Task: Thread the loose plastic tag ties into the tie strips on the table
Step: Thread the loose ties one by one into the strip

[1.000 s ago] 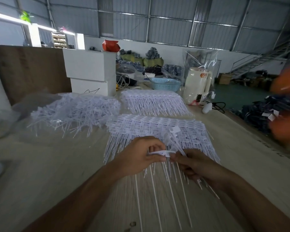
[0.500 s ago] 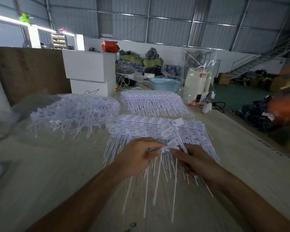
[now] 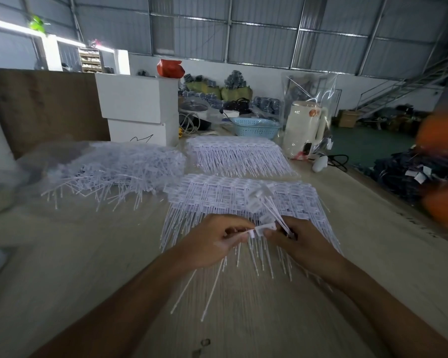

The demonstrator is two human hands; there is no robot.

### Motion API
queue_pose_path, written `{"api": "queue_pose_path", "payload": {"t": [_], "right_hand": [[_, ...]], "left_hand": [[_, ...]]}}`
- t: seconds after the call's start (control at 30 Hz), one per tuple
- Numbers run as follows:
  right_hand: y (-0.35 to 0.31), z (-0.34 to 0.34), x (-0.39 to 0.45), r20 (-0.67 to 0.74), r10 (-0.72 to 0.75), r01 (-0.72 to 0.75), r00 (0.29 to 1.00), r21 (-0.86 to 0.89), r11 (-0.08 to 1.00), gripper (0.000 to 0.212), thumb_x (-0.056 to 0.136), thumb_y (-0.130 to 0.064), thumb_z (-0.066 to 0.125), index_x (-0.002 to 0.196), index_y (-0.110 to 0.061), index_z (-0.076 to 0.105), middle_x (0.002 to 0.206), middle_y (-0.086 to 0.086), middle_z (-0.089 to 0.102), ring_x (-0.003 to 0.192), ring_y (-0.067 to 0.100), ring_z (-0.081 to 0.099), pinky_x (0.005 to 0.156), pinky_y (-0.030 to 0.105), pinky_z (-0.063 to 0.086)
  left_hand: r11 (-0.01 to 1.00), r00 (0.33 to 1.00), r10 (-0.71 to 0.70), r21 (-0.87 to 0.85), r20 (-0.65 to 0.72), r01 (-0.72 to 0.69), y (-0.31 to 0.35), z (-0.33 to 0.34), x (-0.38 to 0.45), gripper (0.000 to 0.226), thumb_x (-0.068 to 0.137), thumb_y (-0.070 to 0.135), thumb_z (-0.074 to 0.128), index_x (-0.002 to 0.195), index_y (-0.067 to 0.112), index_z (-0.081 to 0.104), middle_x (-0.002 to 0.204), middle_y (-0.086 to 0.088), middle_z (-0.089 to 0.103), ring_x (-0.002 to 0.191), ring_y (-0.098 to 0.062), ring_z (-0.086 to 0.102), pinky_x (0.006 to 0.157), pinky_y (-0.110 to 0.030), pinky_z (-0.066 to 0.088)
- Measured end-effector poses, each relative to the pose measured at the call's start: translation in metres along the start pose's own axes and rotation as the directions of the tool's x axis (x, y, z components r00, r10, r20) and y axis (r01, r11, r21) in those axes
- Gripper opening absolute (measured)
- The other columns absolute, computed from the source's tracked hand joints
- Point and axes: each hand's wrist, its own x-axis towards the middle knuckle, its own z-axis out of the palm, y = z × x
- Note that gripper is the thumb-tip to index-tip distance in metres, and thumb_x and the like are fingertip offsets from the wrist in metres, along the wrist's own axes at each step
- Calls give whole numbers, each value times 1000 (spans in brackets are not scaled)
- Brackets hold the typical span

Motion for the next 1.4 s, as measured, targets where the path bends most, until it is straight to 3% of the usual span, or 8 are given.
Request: {"api": "queue_pose_path", "payload": {"t": [0.17, 0.3, 0.47, 0.67, 0.83, 1.03, 1.23, 1.4], "right_hand": [[5, -3, 1, 112, 30, -19, 993, -100, 995, 33, 99, -28, 61, 72, -10, 57, 61, -4, 41, 55, 8, 39, 57, 25, 29], [0, -5, 0, 51, 69, -66, 996, -60, 996, 29, 103, -29, 51, 82, -15, 65, 61, -8, 43, 52, 4, 38, 54, 21, 29], [-11, -5, -1, -43, 114, -113, 992, 36, 993, 35, 106, -27, 43, 73, -14, 46, 57, -7, 46, 49, 5, 40, 54, 18, 33], [-21, 0, -3, -45, 105, -99, 993, 130, 987, 33, 106, -29, 40, 79, -11, 45, 51, 4, 47, 38, 15, 37, 43, 26, 35], [-20, 3, -2, -30, 140, -127, 990, 262, 957, 33, 107, -26, 41, 81, -7, 47, 51, -1, 38, 41, 12, 29, 41, 23, 27], [-17, 7, -4, -63, 119, -99, 991, 254, 962, 34, 107, -25, 41, 77, -9, 47, 56, 1, 38, 43, 7, 32, 44, 18, 29], [-6, 10, -2, -153, 36, -28, 988, 57, 998, 31, 105, -25, 46, 76, -31, 53, 60, -15, 47, 56, 3, 42, 57, 22, 34], [-6, 11, 0, -131, 87, -74, 988, 104, 992, 30, 106, -26, 42, 87, -11, 59, 55, -12, 47, 48, 3, 40, 52, 19, 34]], "left_hand": [[1000, 986, 25, -12, -164, -28, 3, -1, 3, 25, 98, 29, 60, 119, 21, 72, 102, 6, 75, 88, -3, 69, 78, -23, 55], [999, 983, -8, 49, -182, 18, 1, -4, 1, 26, 92, 23, 69, 118, 23, 73, 96, 24, 66, 86, 12, 63, 74, -4, 43], [999, 997, -49, 12, -63, 49, 4, 5, -2, 30, 87, 29, 76, 117, 29, 71, 96, 21, 71, 88, 10, 65, 75, -5, 46], [1000, 992, -11, 18, -128, 13, 8, 6, -1, 18, 90, 32, 72, 107, 31, 72, 89, 16, 72, 80, -2, 68, 70, -26, 53], [991, 993, -35, -132, -115, 19, 14, 5, -3, 22, 87, 36, 72, 109, 35, 70, 89, 18, 70, 78, -2, 66, 65, -8, 42], [929, 998, -51, -368, -23, 39, 24, 5, -2, 27, 92, 23, 71, 116, 33, 71, 98, -4, 76, 76, -34, 72, 70, -61, 56], [923, 999, -45, -384, -28, 31, 25, 3, -2, 34, 94, 23, 67, 124, 38, 68, 107, 14, 74, 75, -24, 73, 67, -54, 60], [935, 990, -119, -345, -71, 88, 19, 6, -2, 30, 94, 16, 69, 119, 32, 71, 121, 13, 70, 84, -32, 73, 77, -56, 59]]}}
